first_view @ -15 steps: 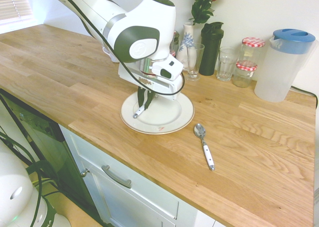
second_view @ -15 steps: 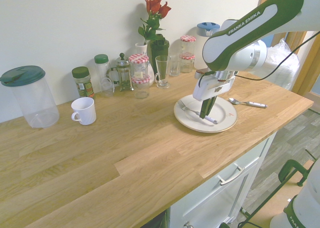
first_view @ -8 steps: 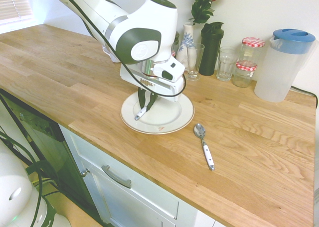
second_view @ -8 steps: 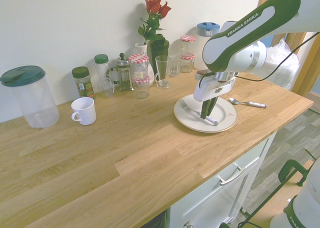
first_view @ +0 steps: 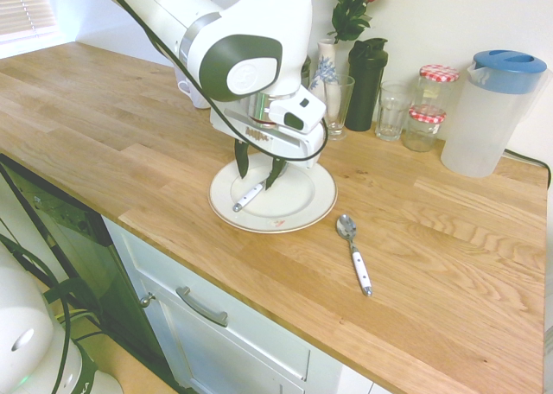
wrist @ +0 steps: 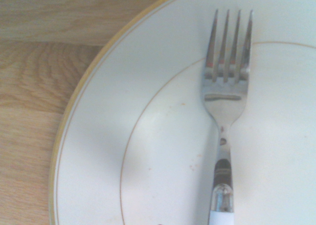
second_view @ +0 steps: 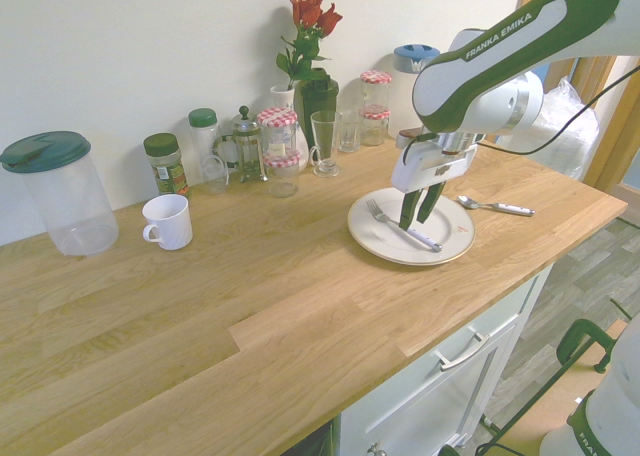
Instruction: Put the fork into the plate
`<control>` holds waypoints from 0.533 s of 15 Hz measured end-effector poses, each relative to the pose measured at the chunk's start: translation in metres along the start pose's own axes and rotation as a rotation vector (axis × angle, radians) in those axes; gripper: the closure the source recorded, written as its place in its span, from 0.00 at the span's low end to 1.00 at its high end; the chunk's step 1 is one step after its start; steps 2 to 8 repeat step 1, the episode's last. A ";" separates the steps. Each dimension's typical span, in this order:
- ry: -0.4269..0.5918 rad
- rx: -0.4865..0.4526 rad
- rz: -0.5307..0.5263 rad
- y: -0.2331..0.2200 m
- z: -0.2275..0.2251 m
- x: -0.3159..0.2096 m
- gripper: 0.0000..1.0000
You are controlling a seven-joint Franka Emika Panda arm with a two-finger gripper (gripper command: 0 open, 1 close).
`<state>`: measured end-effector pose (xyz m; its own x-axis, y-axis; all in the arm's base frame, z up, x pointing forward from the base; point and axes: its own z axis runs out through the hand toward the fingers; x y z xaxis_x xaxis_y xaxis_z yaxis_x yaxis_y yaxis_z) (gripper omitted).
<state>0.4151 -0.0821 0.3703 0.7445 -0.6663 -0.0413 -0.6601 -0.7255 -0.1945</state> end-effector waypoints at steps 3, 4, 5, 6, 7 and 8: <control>0.009 0.007 0.005 0.002 -0.006 0.000 0.00; 0.009 0.007 0.005 0.002 -0.006 0.000 0.00; 0.009 0.007 0.005 0.002 -0.006 0.000 0.00; 0.009 0.007 0.005 0.002 -0.006 0.000 0.00; 0.009 0.007 0.005 0.002 -0.006 0.000 0.00; 0.009 0.007 0.005 0.002 -0.006 0.000 0.00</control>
